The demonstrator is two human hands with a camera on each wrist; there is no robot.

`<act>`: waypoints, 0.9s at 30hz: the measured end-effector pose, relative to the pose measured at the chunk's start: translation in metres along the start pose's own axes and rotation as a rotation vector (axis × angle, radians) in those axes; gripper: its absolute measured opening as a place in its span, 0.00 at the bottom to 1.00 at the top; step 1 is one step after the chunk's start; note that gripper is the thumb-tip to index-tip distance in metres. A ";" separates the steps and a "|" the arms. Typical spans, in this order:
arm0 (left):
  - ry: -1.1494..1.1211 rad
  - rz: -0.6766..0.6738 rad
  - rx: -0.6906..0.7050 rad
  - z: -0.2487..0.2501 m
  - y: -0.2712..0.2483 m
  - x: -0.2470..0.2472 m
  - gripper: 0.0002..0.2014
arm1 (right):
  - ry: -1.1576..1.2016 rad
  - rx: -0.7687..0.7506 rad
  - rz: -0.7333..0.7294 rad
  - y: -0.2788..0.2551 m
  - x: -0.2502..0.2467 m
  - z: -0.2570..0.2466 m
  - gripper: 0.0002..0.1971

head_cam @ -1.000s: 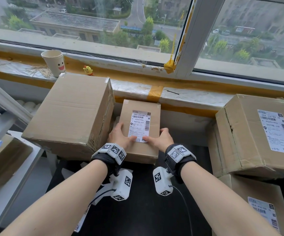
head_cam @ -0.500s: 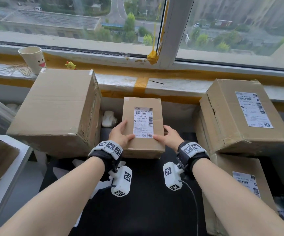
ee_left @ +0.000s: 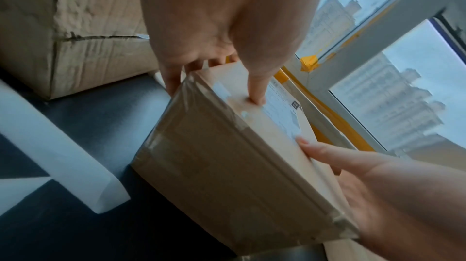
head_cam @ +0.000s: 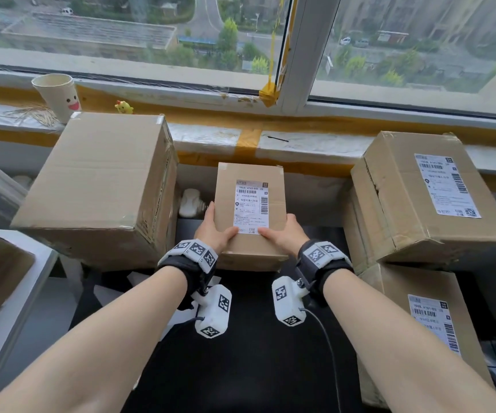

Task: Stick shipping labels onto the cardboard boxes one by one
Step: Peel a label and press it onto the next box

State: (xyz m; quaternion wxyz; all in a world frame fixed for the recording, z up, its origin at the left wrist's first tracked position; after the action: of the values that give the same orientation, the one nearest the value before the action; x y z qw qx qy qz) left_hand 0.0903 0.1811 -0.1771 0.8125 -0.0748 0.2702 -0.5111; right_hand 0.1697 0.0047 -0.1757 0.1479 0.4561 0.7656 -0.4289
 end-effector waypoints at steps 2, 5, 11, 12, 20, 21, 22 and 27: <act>0.094 -0.014 0.051 0.007 -0.002 0.002 0.41 | -0.008 -0.043 -0.021 0.000 -0.007 0.007 0.40; 0.351 -0.076 0.199 0.020 -0.005 0.009 0.35 | -0.085 -0.150 0.047 0.000 -0.015 0.005 0.50; 0.882 -0.279 0.368 0.026 -0.006 0.026 0.26 | -0.909 -0.620 0.115 -0.018 0.003 -0.031 0.30; 0.892 -0.299 0.350 0.027 -0.004 0.025 0.28 | -0.971 -0.634 0.097 -0.019 0.007 -0.031 0.29; 0.965 -0.399 0.239 0.053 0.028 0.020 0.47 | -0.922 -0.487 -0.025 0.017 -0.008 -0.047 0.28; 0.977 -0.402 0.236 0.056 0.032 0.020 0.51 | -0.921 -0.477 -0.031 0.022 -0.010 -0.050 0.28; 0.987 -0.406 0.230 0.059 0.036 0.020 0.54 | -0.922 -0.470 -0.032 0.026 -0.013 -0.052 0.28; 1.012 -0.410 0.186 0.068 0.052 0.018 0.68 | -0.939 -0.478 -0.035 0.036 -0.016 -0.065 0.28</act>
State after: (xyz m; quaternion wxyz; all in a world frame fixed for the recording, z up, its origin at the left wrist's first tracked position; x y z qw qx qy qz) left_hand 0.1727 0.1788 -0.1473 0.4684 0.2013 0.5604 -0.6527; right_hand 0.2189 0.0550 -0.1463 0.5675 0.1557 0.7009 -0.4031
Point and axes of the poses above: each hand's wrist, its own y-axis towards the middle knuckle, its own x-axis out of the palm, z = x × y, the point moved 6 cm from there along y, towards the middle knuckle, and after that the axes turned 11 degrees about -y, right-handed, at the moved point
